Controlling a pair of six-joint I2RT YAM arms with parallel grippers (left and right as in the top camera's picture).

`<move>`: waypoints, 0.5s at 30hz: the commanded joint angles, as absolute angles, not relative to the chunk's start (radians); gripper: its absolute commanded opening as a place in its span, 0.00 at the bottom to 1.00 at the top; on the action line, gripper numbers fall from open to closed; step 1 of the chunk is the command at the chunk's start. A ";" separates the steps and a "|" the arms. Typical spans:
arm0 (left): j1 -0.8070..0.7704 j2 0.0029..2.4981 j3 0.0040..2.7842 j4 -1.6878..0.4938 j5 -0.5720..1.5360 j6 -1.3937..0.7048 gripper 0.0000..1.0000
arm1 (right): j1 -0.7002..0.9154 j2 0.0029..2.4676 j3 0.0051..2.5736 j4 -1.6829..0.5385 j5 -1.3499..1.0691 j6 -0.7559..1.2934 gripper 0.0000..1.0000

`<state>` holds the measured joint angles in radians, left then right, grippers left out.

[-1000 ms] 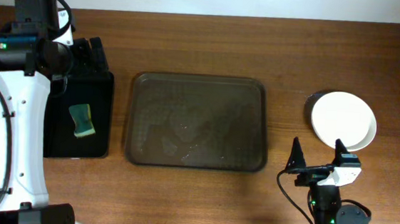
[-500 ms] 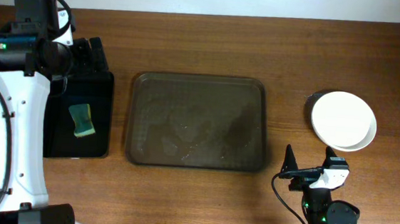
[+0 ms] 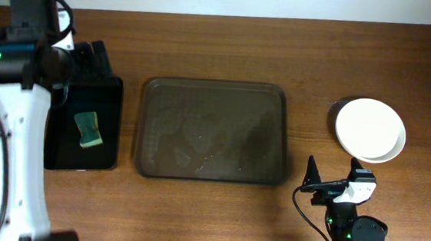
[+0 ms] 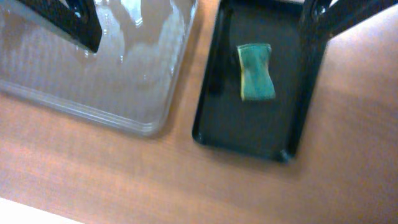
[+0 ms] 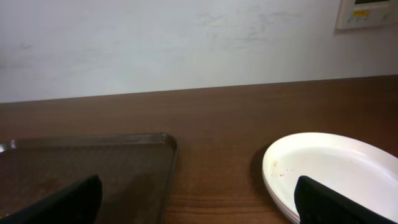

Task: Clean dirty plates on tray and stack at the side

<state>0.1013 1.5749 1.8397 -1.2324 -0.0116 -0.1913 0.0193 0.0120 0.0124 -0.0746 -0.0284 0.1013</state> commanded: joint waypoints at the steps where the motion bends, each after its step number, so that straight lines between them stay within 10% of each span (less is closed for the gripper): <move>1: 0.076 1.319 1.724 -1.104 -0.085 -0.186 0.99 | 0.020 0.006 0.006 -0.075 -0.041 0.101 0.98; 15: 0.059 0.221 0.243 -0.051 -0.068 -0.042 0.99 | 0.020 0.006 0.006 -0.075 -0.041 0.101 0.98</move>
